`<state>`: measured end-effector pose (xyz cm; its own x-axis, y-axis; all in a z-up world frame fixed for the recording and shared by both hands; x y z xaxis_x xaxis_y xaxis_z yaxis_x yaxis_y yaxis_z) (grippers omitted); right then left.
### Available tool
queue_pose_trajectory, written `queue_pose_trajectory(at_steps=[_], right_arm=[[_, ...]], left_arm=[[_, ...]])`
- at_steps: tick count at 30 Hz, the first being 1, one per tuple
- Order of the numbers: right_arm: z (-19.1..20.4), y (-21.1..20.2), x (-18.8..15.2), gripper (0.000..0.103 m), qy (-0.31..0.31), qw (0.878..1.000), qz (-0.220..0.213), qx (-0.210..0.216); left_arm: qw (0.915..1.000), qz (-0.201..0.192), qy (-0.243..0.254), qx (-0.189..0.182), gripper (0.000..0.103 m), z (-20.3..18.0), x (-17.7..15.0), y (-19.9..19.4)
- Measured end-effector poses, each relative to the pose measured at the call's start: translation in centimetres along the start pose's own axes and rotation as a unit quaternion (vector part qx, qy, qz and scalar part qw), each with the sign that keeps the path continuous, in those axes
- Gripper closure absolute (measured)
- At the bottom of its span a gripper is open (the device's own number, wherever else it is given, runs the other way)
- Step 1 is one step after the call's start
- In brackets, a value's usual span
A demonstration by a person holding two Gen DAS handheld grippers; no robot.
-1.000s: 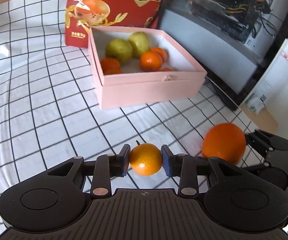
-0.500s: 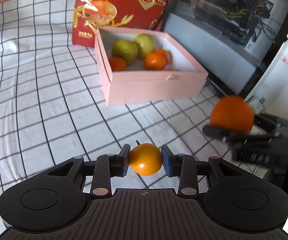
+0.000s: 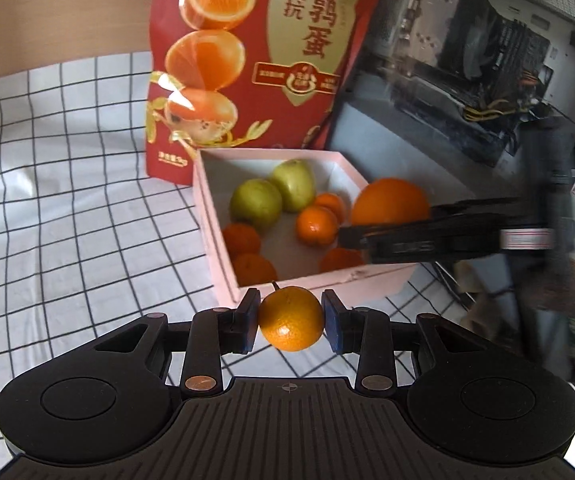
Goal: Organize fruits
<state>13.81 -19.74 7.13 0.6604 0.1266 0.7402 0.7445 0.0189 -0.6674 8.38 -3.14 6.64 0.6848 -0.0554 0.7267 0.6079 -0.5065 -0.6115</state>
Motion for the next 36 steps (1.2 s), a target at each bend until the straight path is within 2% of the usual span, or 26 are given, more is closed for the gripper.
queue_pose_trajectory(at_steps=[4,8,14,17,19,20,22,24,25,27,28,30,32,33,36], right_arm=[[1.2,4.0,0.4,0.022,-0.020,0.999,0.047,-0.011],[1.7,4.6,1.0,0.022,-0.031,0.999,0.036,-0.010],[0.3,3.5,0.9,0.022,0.022,0.999,0.037,0.009],[0.1,2.4,0.3,0.022,0.021,0.999,0.019,0.025],[-0.1,2.3,0.6,0.020,0.032,0.999,0.023,0.028],[-0.2,2.6,0.8,0.020,0.038,0.999,0.027,0.027],[-0.1,3.1,1.2,0.020,0.043,0.998,0.030,0.017],[0.2,3.6,1.3,0.020,0.029,0.999,0.024,0.005],[0.4,3.8,1.3,0.020,0.018,1.000,0.021,0.001],[0.8,3.9,1.4,0.021,-0.003,1.000,0.010,-0.006],[1.0,3.9,1.3,0.021,-0.014,1.000,0.007,-0.008],[1.4,3.8,1.0,0.021,-0.032,0.999,0.000,-0.013],[1.7,3.8,0.9,0.020,-0.046,0.999,-0.009,-0.020],[1.9,3.9,0.8,0.020,-0.052,0.998,-0.011,-0.024],[2.4,3.7,0.5,0.020,-0.075,0.996,-0.019,-0.033]], left_arm=[[0.9998,0.008,-0.012,0.011,0.065,1.3,-0.7,0.0],[0.9992,0.016,-0.027,0.024,0.065,3.0,-1.4,0.3],[0.9990,0.016,-0.036,0.021,0.065,3.5,-0.9,1.4],[0.9990,0.016,-0.038,0.014,0.065,3.2,-0.4,3.0],[0.9991,0.010,-0.042,0.007,0.065,2.8,0.3,4.1],[0.9991,0.004,-0.042,0.010,0.063,2.6,0.7,4.5],[0.9987,-0.001,-0.041,0.030,0.066,2.6,2.1,5.5],[0.9984,-0.019,-0.049,0.021,0.079,2.9,3.9,6.0],[0.9980,-0.029,-0.052,0.020,0.082,2.9,4.7,6.0],[0.9971,-0.052,-0.042,0.036,0.082,2.7,6.4,5.7],[0.9972,-0.058,-0.035,0.031,0.082,2.3,7.0,5.8],[0.9986,-0.045,-0.029,0.002,0.082,1.6,8.0,7.1],[0.9992,-0.014,-0.031,-0.023,0.082,1.3,8.3,9.4],[0.9993,-0.006,-0.029,-0.022,0.082,1.3,8.3,10.3],[0.9994,-0.023,-0.024,0.000,0.080,1.6,7.9,10.2]])
Point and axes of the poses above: each gripper's, at about its wrist camera, not at the fingertips, and y roughly the way its jaws point, z to its left, x to its top, the point moved 5 cm from there along y, roughly the way its jaws point, and after that the axes turned 6 degrees about -x, right-handed, at the moved point
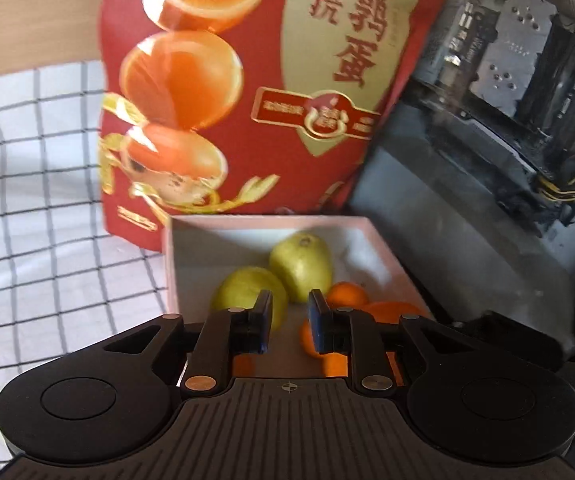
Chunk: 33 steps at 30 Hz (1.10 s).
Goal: Organize fruits
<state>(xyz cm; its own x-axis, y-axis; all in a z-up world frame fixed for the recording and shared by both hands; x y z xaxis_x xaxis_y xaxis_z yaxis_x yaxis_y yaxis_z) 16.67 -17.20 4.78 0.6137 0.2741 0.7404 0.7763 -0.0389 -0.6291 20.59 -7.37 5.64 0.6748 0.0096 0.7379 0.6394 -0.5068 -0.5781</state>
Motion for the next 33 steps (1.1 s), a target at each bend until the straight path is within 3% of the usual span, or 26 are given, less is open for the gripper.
queue_pose_trajectory(at_steps=[4,10,12,14,19,23,28,30,33], right_arm=[[-1.0,0.2,-1.1,0.021,0.032,0.999,-0.001,0.016],[-1.5,-0.4,0.2,0.021,0.045,0.998,-0.008,0.040],[-1.6,-0.6,1.1,0.021,0.052,0.997,-0.010,0.050],[-1.4,-1.8,1.4,0.021,0.039,0.997,-0.045,0.046],[-0.4,-4.5,0.6,0.021,0.004,0.996,-0.081,0.045],[0.4,-7.0,-1.8,0.021,0.029,0.993,-0.085,0.075],[4.0,-8.3,-6.3,0.022,0.018,0.990,-0.063,0.124],[6.1,-7.7,-7.7,0.034,0.000,0.990,-0.051,0.134],[9.0,-5.9,-8.3,0.041,-0.026,0.989,-0.031,0.144]], left_arm=[[0.9996,-0.026,0.008,-0.011,0.080,-0.1,-1.4,-2.9],[0.9985,-0.047,0.023,0.015,0.080,0.8,-4.6,-7.8],[0.9990,-0.026,0.031,0.020,0.080,0.7,-6.3,-9.2],[0.9980,0.005,0.055,0.030,0.079,0.4,-8.2,-9.9],[0.9906,0.062,0.105,0.062,0.076,0.0,-12.0,-9.6],[0.9924,0.075,0.068,0.070,0.076,0.9,-12.7,-9.5],[0.9873,0.076,0.022,0.137,0.076,3.2,-13.2,-11.0],[0.9861,0.079,0.008,0.146,0.076,3.8,-13.6,-11.4],[0.9853,0.087,0.001,0.147,0.076,3.8,-14.1,-12.0]])
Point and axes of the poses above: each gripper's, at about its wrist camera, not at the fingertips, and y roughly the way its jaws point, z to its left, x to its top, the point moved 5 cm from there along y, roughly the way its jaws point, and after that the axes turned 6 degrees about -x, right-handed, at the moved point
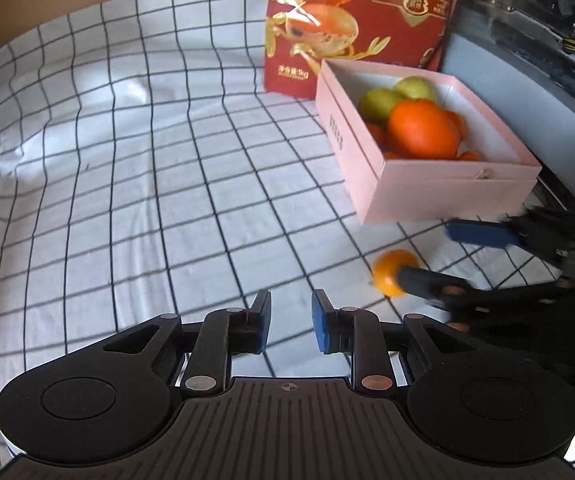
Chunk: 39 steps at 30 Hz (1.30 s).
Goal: Organize fruits
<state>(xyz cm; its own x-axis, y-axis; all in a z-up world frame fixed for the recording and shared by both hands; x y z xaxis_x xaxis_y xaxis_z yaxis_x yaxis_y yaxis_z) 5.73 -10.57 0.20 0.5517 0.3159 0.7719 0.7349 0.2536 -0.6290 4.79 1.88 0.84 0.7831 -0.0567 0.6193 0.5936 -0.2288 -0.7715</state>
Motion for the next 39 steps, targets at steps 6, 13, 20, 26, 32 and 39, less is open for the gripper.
queue_pose_trajectory(at_steps=[6,13,20,26,32,39], right_arm=[[2.5,1.3,0.1,0.051,-0.036,0.999,0.003,0.009],[3.8,2.0,-0.6,0.070,-0.059,0.998,0.022,0.009],[1.5,-2.2,4.1,0.070,-0.033,0.999,-0.039,-0.005],[-5.0,-3.8,12.3,0.068,-0.010,0.984,-0.143,-0.110],[-7.8,-2.9,12.3,0.035,0.024,0.988,-0.119,-0.098],[-3.3,-2.8,3.5,0.030,0.007,0.995,-0.052,-0.083]], left_arm=[[0.9995,-0.002,-0.025,-0.021,0.076,0.1,-1.0,-0.9],[0.9979,-0.008,-0.048,-0.042,0.076,0.5,-2.2,-1.3],[0.9962,-0.042,-0.059,-0.049,0.076,1.3,-1.6,-2.5],[0.9964,-0.055,-0.035,-0.055,0.076,0.4,-1.1,-1.8],[0.9969,-0.068,-0.007,-0.039,0.076,-0.4,-1.1,-0.3],[0.9966,-0.081,0.013,0.004,0.076,-0.7,-1.8,2.5]])
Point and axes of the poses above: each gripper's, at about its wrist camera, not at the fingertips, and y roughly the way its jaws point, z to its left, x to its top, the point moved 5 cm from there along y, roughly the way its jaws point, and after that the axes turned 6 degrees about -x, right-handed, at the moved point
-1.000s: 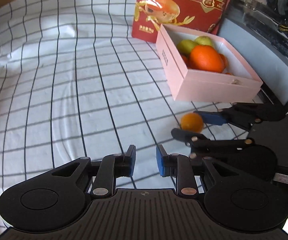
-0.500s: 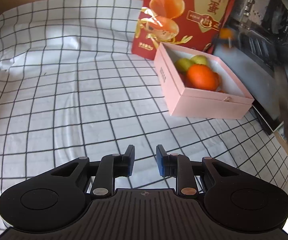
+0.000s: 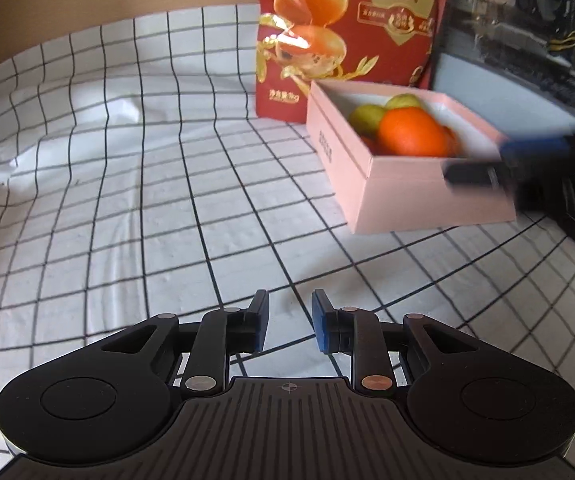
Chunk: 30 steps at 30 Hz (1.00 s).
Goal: Organize fruits
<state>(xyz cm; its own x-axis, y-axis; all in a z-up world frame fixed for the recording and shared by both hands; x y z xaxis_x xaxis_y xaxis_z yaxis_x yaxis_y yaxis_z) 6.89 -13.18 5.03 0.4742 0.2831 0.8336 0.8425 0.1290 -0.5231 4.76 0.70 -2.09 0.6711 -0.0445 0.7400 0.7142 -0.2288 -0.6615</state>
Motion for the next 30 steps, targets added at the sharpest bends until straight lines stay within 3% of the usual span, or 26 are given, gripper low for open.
queue_pose_trajectory(at_steps=[7,11,16,30], right_arm=[[-0.1,3.3,-6.3,0.029,0.056,0.993,0.101,-0.021],[-0.6,4.1,-6.9,0.018,0.065,0.993,0.091,-0.045],[-1.6,4.6,-7.3,0.000,0.085,0.990,0.087,-0.064],[-2.0,4.6,-7.4,0.000,0.085,0.992,0.061,-0.064]], left_arm=[[0.9993,-0.034,0.013,0.000,0.066,-1.2,0.3,1.3],[0.9986,-0.051,0.017,-0.004,0.054,-1.9,0.6,2.2],[0.9983,-0.058,0.007,-0.004,0.054,-1.8,1.2,2.8],[0.9983,-0.056,0.016,0.005,0.053,-1.9,1.2,2.9]])
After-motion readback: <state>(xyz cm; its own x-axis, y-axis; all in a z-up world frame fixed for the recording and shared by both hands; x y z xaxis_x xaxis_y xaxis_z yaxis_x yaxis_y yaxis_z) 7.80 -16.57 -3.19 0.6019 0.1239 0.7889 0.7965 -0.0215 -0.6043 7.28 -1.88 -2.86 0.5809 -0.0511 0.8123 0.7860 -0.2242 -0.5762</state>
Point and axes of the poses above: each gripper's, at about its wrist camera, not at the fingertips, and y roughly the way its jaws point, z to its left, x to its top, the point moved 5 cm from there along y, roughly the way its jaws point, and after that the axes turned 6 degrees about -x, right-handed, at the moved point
